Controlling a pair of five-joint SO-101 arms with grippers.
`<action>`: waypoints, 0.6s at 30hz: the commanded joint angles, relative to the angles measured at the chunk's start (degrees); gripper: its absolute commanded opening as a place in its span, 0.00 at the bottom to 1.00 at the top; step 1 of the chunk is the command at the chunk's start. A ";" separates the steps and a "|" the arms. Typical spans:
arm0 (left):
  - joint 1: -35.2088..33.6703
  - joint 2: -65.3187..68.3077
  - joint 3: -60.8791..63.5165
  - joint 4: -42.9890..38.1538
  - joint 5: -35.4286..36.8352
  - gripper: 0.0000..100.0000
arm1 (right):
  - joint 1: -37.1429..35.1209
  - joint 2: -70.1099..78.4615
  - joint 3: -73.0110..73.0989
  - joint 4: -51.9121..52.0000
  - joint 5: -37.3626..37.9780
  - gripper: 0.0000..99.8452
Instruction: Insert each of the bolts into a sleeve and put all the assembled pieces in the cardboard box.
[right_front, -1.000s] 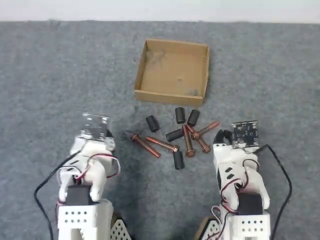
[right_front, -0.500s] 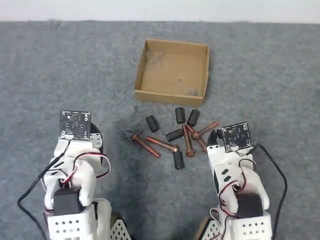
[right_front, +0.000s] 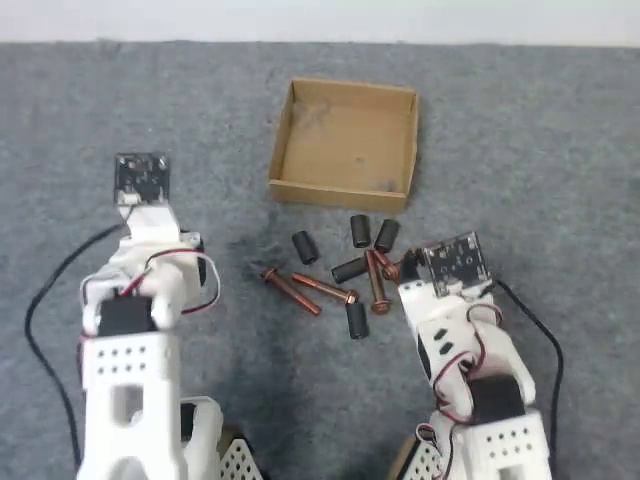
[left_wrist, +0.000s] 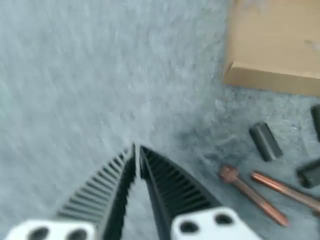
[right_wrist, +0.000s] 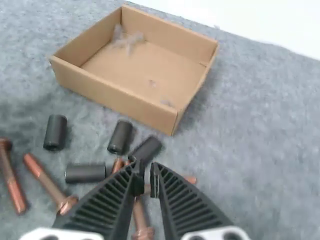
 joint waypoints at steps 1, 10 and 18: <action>-0.35 8.97 -1.36 -7.03 5.45 0.01 | -0.48 18.07 -12.40 -2.42 0.88 0.01; -5.54 12.13 3.30 -14.42 6.95 0.01 | -6.81 51.38 -34.46 -2.59 0.79 0.01; -5.19 12.40 4.18 -16.09 6.95 0.06 | -16.04 75.30 -50.55 -2.07 0.79 0.09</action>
